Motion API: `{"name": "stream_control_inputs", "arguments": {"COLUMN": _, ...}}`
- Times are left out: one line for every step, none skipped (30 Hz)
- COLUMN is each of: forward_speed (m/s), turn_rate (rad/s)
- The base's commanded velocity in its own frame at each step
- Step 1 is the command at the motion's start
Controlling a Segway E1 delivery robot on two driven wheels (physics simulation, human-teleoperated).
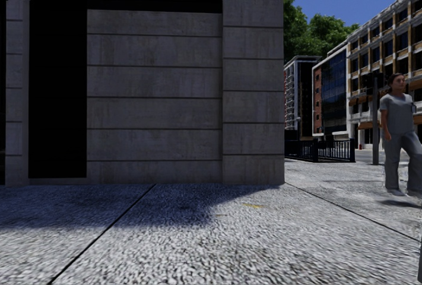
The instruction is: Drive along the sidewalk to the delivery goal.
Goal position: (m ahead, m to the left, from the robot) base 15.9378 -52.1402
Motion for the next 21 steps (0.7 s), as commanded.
{"name": "stream_control_inputs", "arguments": {"forward_speed": 1.10, "turn_rate": 0.00}}
{"name": "stream_control_inputs", "arguments": {"forward_speed": 1.10, "turn_rate": -0.01}}
{"name": "stream_control_inputs", "arguments": {"forward_speed": 1.09, "turn_rate": -0.42}}
{"name": "stream_control_inputs", "arguments": {"forward_speed": 1.09, "turn_rate": -0.52}}
{"name": "stream_control_inputs", "arguments": {"forward_speed": 1.09, "turn_rate": -0.52}}
{"name": "stream_control_inputs", "arguments": {"forward_speed": 1.09, "turn_rate": -0.56}}
{"name": "stream_control_inputs", "arguments": {"forward_speed": 1.09, "turn_rate": -0.56}}
{"name": "stream_control_inputs", "arguments": {"forward_speed": 1.09, "turn_rate": -0.56}}
{"name": "stream_control_inputs", "arguments": {"forward_speed": 1.09, "turn_rate": -0.55}}
{"name": "stream_control_inputs", "arguments": {"forward_speed": 1.09, "turn_rate": -0.55}}
{"name": "stream_control_inputs", "arguments": {"forward_speed": 1.09, "turn_rate": -0.08}}
{"name": "stream_control_inputs", "arguments": {"forward_speed": 1.09, "turn_rate": -0.02}}
{"name": "stream_control_inputs", "arguments": {"forward_speed": 1.09, "turn_rate": 0.00}}
{"name": "stream_control_inputs", "arguments": {"forward_speed": 1.09, "turn_rate": 0.00}}
{"name": "stream_control_inputs", "arguments": {"forward_speed": 1.09, "turn_rate": 0.00}}
{"name": "stream_control_inputs", "arguments": {"forward_speed": 1.21, "turn_rate": 0.00}}
{"name": "stream_control_inputs", "arguments": {"forward_speed": 1.45, "turn_rate": 0.00}}
{"name": "stream_control_inputs", "arguments": {"forward_speed": 1.59, "turn_rate": 0.00}}
{"name": "stream_control_inputs", "arguments": {"forward_speed": 1.69, "turn_rate": 0.00}}
{"name": "stream_control_inputs", "arguments": {"forward_speed": 1.75, "turn_rate": 0.00}}
{"name": "stream_control_inputs", "arguments": {"forward_speed": 1.75, "turn_rate": 0.00}}
